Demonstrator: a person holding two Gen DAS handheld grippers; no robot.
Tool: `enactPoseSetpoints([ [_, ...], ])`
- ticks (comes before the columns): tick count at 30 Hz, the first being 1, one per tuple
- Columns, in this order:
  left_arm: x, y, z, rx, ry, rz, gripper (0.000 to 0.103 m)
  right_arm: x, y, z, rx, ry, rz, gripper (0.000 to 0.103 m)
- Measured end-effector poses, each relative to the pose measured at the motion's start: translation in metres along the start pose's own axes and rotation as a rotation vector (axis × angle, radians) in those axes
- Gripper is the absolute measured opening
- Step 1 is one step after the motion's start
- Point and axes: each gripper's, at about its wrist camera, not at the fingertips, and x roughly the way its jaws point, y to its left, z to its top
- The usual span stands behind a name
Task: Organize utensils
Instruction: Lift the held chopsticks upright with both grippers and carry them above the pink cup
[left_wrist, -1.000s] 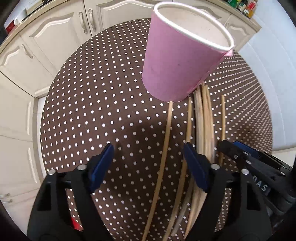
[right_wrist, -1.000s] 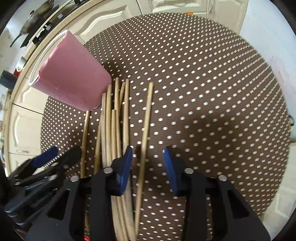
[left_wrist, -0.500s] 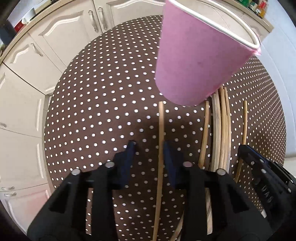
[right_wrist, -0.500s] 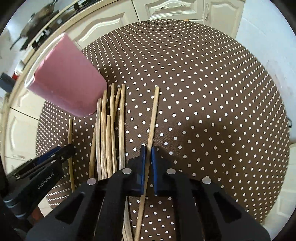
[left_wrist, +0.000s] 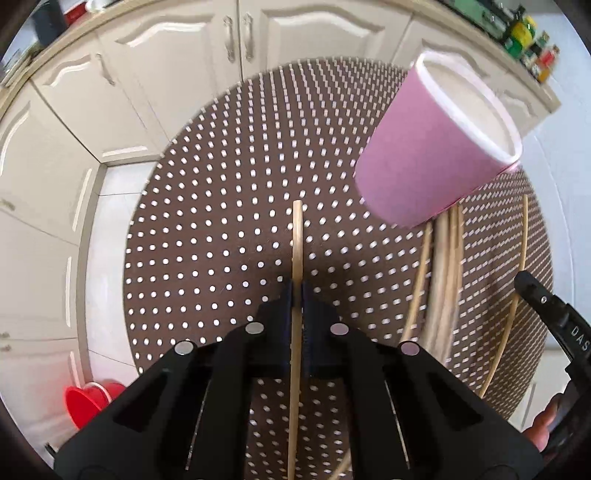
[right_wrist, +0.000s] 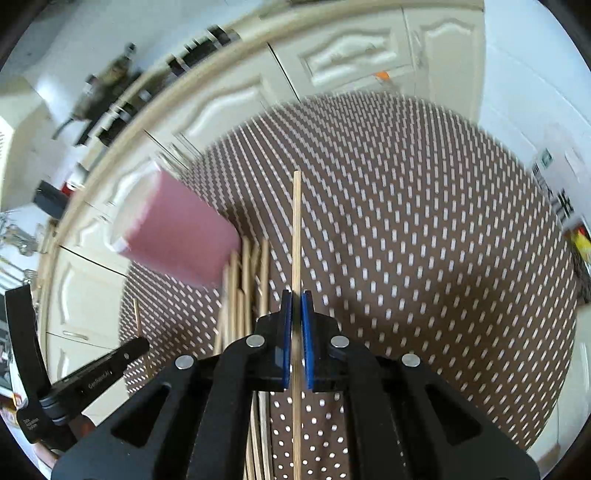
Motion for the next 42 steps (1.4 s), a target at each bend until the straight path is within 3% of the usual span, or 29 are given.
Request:
enactPoseSetpoints([
  [11, -0.105, -0.040, -0.009, -0.113, -0.231, 0.065, 0.006, -0.054, 0.028, 0.065, -0.215, -0.086, 0.212, 0.004],
  [16, -0.144, -0.055, -0.005, -0.141, -0.318, 0.098, 0.006, -0.072, 0.044, 0.078, -0.288, -0.132, 0.261, 0.004],
  [22, -0.180, -0.068, 0.001, -0.167, -0.372, 0.133, 0.005, -0.087, 0.053, 0.105, -0.330, -0.193, 0.350, 0.004],
  [27, -0.210, -0.078, 0.013, -0.153, -0.428, 0.161, 0.005, -0.101, 0.062, 0.123, -0.320, -0.294, 0.396, 0.004],
  [31, -0.230, -0.081, 0.028, -0.144, -0.458, 0.140, 0.005, -0.111, 0.073, 0.139, -0.312, -0.363, 0.422, 0.004],
  [33, -0.240, -0.082, 0.036, -0.125, -0.461, 0.120, 0.005, -0.110, 0.079, 0.146, -0.321, -0.377, 0.462, 0.004],
  [37, -0.251, -0.089, 0.045, -0.087, -0.479, 0.125, 0.005, -0.098, 0.090, 0.157, -0.316, -0.356, 0.479, 0.004],
  [42, -0.262, -0.097, 0.051, -0.062, -0.516, 0.100, 0.006, -0.091, 0.109, 0.159, -0.333, -0.392, 0.478, 0.004],
])
